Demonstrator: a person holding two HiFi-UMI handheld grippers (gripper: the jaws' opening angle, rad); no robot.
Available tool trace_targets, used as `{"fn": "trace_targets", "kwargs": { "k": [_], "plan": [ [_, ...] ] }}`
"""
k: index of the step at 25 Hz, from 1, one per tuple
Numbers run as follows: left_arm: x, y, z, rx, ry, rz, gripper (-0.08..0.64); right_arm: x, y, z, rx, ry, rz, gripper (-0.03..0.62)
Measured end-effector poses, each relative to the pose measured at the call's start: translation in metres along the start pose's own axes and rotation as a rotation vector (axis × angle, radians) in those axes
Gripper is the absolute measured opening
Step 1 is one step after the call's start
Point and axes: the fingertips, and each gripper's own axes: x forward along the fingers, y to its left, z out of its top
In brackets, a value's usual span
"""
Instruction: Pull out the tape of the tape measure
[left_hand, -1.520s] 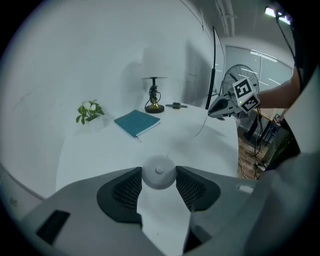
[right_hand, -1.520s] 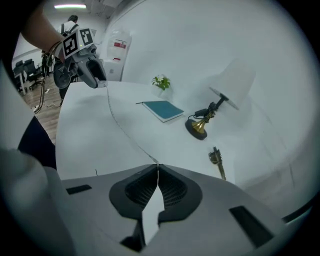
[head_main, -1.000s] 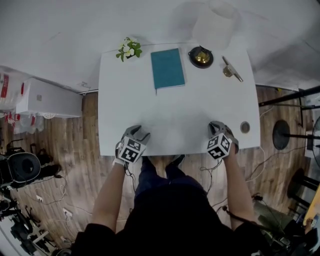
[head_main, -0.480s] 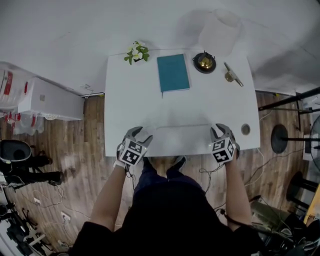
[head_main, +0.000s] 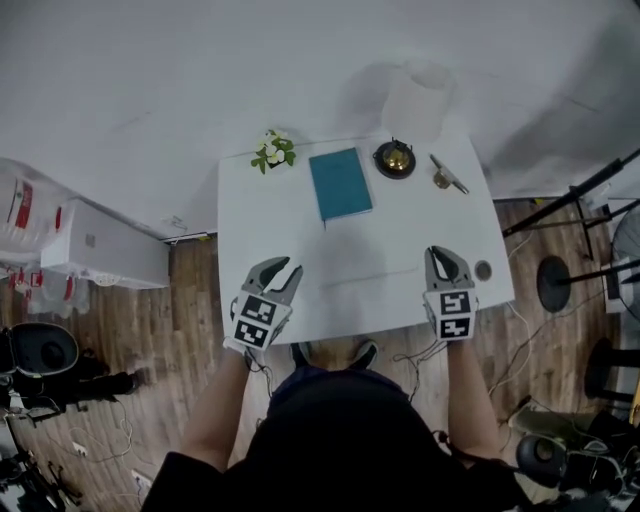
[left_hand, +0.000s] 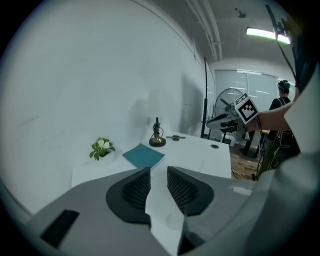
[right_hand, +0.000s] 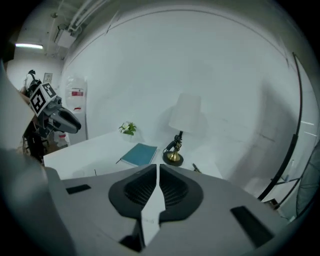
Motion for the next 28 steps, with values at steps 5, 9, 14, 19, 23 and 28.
{"fn": "trace_targets", "kwargs": {
  "k": [5,9,14,19,23,28],
  "plan": [
    [-0.027,0.012,0.078,0.042,-0.198,0.039,0.020,-0.031,-0.002,0.068,0.018,-0.168,-0.060,0.006],
    [-0.053,0.021,0.138,0.080,-0.338,0.065,0.009,-0.057,-0.005,0.115,0.005,-0.289,-0.095,0.006],
    [-0.091,0.024,0.198,0.100,-0.488,0.076,0.006,-0.093,-0.009,0.173,0.021,-0.452,-0.130,0.005],
    [-0.120,0.025,0.225,0.111,-0.552,0.104,0.006,-0.123,-0.012,0.215,0.005,-0.578,-0.158,0.005],
    [-0.135,0.024,0.231,0.116,-0.580,0.114,0.006,-0.138,-0.007,0.233,-0.007,-0.628,-0.162,0.005],
    [-0.141,0.023,0.231,0.116,-0.587,0.123,0.006,-0.143,0.005,0.242,-0.042,-0.636,-0.148,0.005]
  ]
}}
